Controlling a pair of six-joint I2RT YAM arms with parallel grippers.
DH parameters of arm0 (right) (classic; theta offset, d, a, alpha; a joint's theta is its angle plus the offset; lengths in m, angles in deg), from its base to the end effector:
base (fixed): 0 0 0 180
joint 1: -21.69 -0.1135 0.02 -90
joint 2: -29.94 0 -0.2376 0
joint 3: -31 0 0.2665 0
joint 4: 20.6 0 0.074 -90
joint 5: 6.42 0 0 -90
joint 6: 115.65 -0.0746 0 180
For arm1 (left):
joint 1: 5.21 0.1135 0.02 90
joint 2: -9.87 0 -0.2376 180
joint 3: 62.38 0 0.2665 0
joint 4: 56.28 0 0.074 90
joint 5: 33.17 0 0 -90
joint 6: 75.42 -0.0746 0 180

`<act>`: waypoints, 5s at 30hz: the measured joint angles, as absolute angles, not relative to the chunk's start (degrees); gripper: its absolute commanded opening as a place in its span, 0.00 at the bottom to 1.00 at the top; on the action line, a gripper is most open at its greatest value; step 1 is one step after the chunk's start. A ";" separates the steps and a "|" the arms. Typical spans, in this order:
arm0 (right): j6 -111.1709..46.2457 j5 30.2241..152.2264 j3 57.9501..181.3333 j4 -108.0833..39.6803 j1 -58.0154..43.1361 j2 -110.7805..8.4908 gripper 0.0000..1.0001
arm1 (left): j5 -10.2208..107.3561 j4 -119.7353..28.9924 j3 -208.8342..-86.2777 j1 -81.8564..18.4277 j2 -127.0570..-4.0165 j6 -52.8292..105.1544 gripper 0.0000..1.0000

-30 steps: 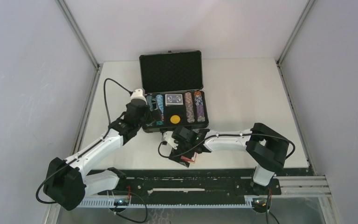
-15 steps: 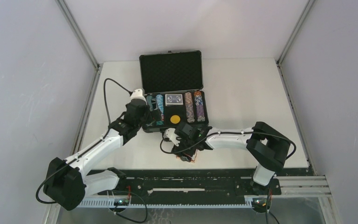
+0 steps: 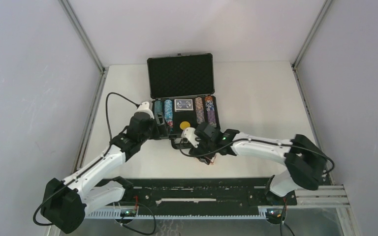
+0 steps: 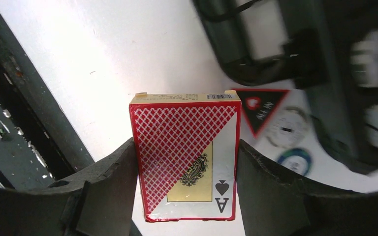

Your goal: Pack up texas hold em set

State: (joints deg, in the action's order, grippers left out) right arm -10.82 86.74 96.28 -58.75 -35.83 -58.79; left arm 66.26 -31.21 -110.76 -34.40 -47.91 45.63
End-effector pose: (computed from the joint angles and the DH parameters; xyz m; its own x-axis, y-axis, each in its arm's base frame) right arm 0.1737 0.2805 0.1144 -0.2374 -0.8489 -0.4722 -0.9488 0.3070 -0.0749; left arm 0.2486 -0.1249 0.1875 -0.6106 -0.2417 -0.7541 0.0563 0.9366 -0.3458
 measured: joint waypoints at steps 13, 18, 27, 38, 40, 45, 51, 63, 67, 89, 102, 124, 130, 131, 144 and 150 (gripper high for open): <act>-8.33 85.52 95.25 -58.73 -35.96 -46.84 0.24 | 34.57 -43.43 -106.87 -36.98 -50.90 53.30 0.80; -8.17 84.99 95.03 -58.75 -37.32 -46.73 0.25 | 27.44 -48.79 -107.05 -40.15 -54.86 54.99 0.78; -8.15 84.88 95.01 -58.84 -37.60 -41.57 0.25 | 20.82 -55.34 -107.07 -44.39 -59.54 57.11 0.66; -8.15 83.07 94.90 -59.54 -38.45 -39.58 0.35 | 18.94 -58.78 -108.14 -45.97 -63.25 60.06 0.00; -8.15 82.72 94.88 -59.50 -38.43 -39.32 0.77 | 19.11 -58.16 -108.75 -45.99 -63.36 60.03 0.00; -8.79 80.49 93.44 -57.24 -37.73 -38.29 1.00 | 20.36 -55.93 -110.57 -44.74 -63.27 59.12 0.00; -10.71 76.34 91.14 -53.35 -33.60 -35.84 1.00 | 25.15 -52.00 -112.23 -34.10 -62.05 59.03 0.00; -18.25 72.21 87.25 -47.30 -24.31 -31.43 1.00 | 36.29 -48.13 -117.47 -26.95 -62.99 60.32 0.00; -19.71 72.23 85.13 -46.34 -22.80 -30.47 1.00 | 37.76 -47.63 -117.47 -26.95 -66.33 61.59 0.00; -21.97 75.49 83.89 -44.46 -18.28 -28.19 1.00 | 33.61 -51.52 -118.15 -26.89 -76.24 64.10 0.00; -21.99 75.60 83.89 -44.48 -17.60 -28.50 1.00 | 31.57 -48.81 -118.15 -26.89 -76.15 63.07 0.50; -22.12 77.08 83.89 -44.48 -16.27 -29.44 1.00 | 57.78 -20.55 -133.30 -31.06 -70.03 47.05 0.85; -22.16 77.69 83.89 -44.48 -16.16 -29.44 1.00 | 58.41 -19.35 -134.63 -34.78 -74.73 46.94 0.84; -22.16 77.69 83.82 -44.44 -16.16 -29.44 1.00 | 58.13 -19.37 -135.05 -35.15 -75.80 46.92 0.84; -22.38 77.65 83.01 -44.48 -15.76 -29.39 1.00 | 55.64 -20.92 -139.70 -37.64 -84.83 46.53 0.80; -22.58 77.63 83.01 -44.50 -15.76 -29.31 1.00 | 55.57 -19.98 -140.47 -37.62 -85.50 46.26 0.81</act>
